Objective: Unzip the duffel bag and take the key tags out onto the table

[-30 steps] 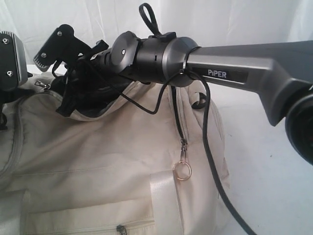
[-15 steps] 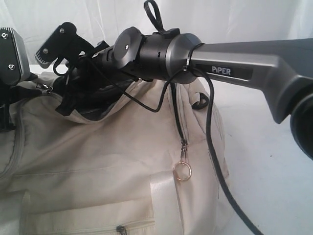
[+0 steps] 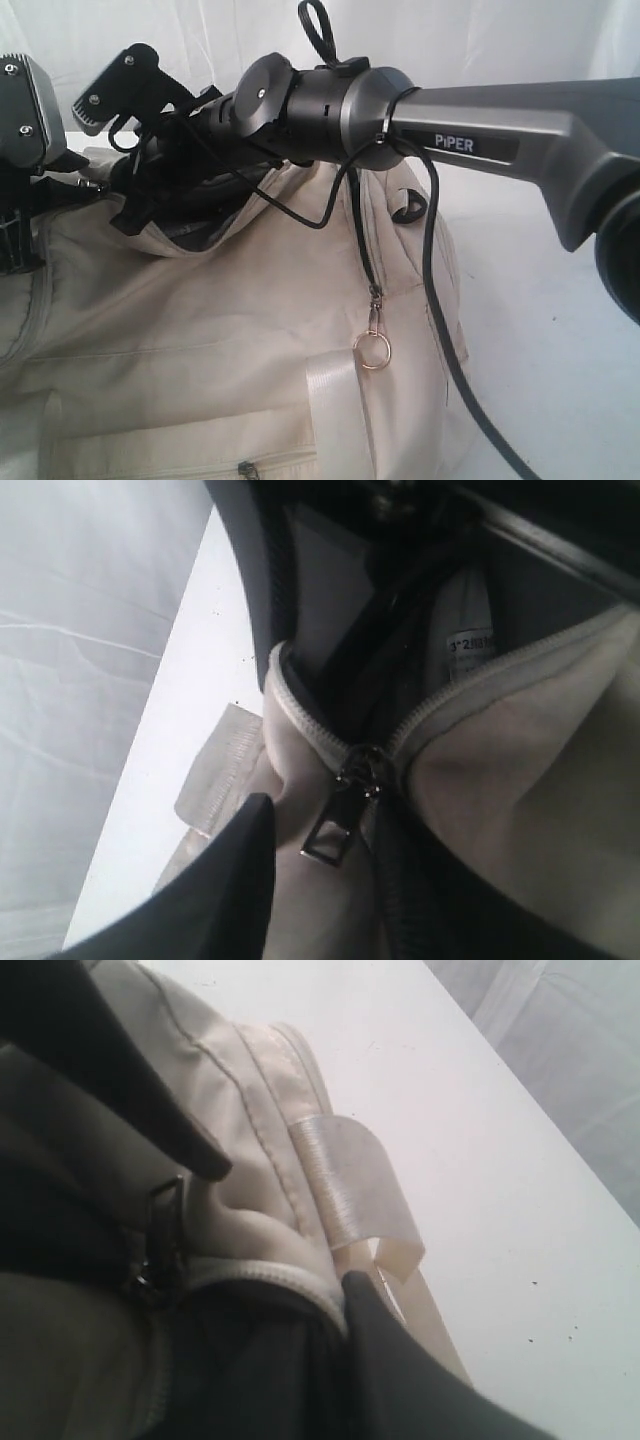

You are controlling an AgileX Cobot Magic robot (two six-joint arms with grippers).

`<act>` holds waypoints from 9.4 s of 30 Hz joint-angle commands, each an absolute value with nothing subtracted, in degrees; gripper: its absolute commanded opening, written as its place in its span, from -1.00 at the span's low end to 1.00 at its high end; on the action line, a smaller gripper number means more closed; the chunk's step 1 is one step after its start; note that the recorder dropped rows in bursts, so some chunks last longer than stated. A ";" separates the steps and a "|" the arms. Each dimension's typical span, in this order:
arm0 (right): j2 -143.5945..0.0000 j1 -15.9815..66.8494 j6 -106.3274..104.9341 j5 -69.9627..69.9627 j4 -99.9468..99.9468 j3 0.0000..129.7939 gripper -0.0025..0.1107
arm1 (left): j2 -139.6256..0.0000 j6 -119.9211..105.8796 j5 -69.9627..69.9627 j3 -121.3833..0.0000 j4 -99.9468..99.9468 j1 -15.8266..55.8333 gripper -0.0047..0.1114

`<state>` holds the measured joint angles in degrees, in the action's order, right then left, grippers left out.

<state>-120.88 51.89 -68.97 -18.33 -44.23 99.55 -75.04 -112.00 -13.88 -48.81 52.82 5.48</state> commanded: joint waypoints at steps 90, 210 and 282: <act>-118.78 51.37 -69.15 -13.45 -46.90 99.87 -0.96 | -79.06 -119.71 -13.12 -47.44 54.83 7.63 -0.80; -121.70 53.28 -49.26 -23.85 0.76 99.89 0.07 | -18.65 -31.53 -59.61 -48.81 14.48 7.43 -0.07; -102.61 94.89 -7.58 -67.71 -3.18 81.52 -0.96 | -18.65 -10.69 -55.14 -48.81 3.35 7.43 -0.07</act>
<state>-102.34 93.32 -9.50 -68.90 -1.40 84.19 -19.11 -11.55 -54.70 -48.52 3.39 7.31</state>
